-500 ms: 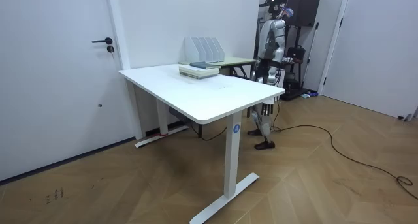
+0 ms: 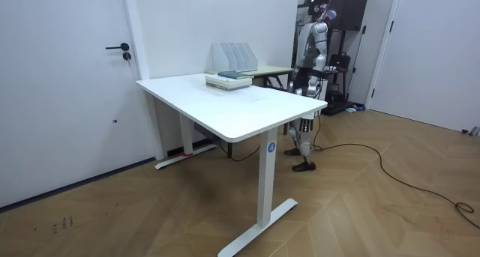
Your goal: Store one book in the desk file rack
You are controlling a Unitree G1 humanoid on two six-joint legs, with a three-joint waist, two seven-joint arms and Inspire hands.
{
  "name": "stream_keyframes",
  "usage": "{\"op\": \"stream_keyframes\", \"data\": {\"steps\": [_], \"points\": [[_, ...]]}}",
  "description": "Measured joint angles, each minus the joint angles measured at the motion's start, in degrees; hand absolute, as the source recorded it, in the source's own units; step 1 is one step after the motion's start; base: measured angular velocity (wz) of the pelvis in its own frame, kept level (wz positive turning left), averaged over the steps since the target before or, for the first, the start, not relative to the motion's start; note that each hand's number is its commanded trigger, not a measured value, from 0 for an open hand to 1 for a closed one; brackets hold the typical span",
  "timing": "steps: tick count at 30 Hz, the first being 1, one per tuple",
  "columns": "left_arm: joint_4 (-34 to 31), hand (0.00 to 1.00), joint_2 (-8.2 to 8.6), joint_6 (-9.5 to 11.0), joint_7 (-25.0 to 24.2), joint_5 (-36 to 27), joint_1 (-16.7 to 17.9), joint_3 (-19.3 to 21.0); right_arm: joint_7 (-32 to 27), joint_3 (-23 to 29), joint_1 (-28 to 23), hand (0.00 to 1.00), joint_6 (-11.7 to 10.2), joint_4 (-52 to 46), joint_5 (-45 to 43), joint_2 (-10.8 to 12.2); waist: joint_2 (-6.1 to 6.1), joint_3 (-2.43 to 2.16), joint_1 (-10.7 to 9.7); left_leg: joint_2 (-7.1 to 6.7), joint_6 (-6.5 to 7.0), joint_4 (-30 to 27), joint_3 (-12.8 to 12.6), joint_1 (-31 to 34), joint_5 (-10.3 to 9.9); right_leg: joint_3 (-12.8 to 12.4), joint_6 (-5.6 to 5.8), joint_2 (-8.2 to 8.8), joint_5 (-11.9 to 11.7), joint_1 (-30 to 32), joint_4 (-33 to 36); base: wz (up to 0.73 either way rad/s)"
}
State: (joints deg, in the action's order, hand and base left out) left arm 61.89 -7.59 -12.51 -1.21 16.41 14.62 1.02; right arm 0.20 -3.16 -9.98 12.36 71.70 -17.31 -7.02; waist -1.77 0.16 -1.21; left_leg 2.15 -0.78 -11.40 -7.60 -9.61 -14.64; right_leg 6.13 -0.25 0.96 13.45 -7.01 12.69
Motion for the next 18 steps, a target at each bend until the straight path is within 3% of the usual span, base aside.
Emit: {"op": "stream_keyframes", "data": {"steps": [10, 13, 15, 18], "points": [[-1.62, 0.00, -0.08, 0.19, 3.26, 0.97, -0.63, 1.06, 0.01, 0.08, 0.03, 0.00, -0.48, 0.13, 0.26, -0.24, 0.79, -0.01, -0.07, -0.01, 0.00, 0.09, 0.16, 0.05, 0.00, 0.22, 0.00, 0.00, 0.00, 0.21, 0.02, 0.00], [-4.48, 0.00, -0.27, 0.47, 3.50, 2.70, -0.69, 1.03, 0.03, 0.49, 0.52, 0.00, -1.07, 0.04, -0.13, -0.38, 0.84, -0.01, -0.21, -0.01, 0.00, 0.07, 0.21, 0.08, 0.00, 0.13, 0.00, -0.02, -0.01, 0.47, 0.12, -0.02], [-9.66, 0.00, -0.64, 0.61, 3.64, 3.92, -0.58, 1.02, 0.01, 0.67, 0.92, 0.00, -1.72, -0.16, -0.15, -0.60, 0.77, 0.02, -0.29, -0.06, 0.00, 0.09, 0.29, 0.31, 0.00, 0.44, 0.01, 0.04, -0.01, 0.31, -0.02, 0.06], [-13.33, 0.00, -1.09, 2.62, 5.84, 5.01, -2.33, 0.82, -0.22, 0.53, 1.55, 0.00, -3.13, -0.15, -0.22, -1.18, 0.79, 0.05, -0.71, -0.13, 0.00, 0.06, 0.29, 0.36, 0.01, 0.38, 0.02, 0.10, -0.02, 0.29, -0.01, 0.02]]}}
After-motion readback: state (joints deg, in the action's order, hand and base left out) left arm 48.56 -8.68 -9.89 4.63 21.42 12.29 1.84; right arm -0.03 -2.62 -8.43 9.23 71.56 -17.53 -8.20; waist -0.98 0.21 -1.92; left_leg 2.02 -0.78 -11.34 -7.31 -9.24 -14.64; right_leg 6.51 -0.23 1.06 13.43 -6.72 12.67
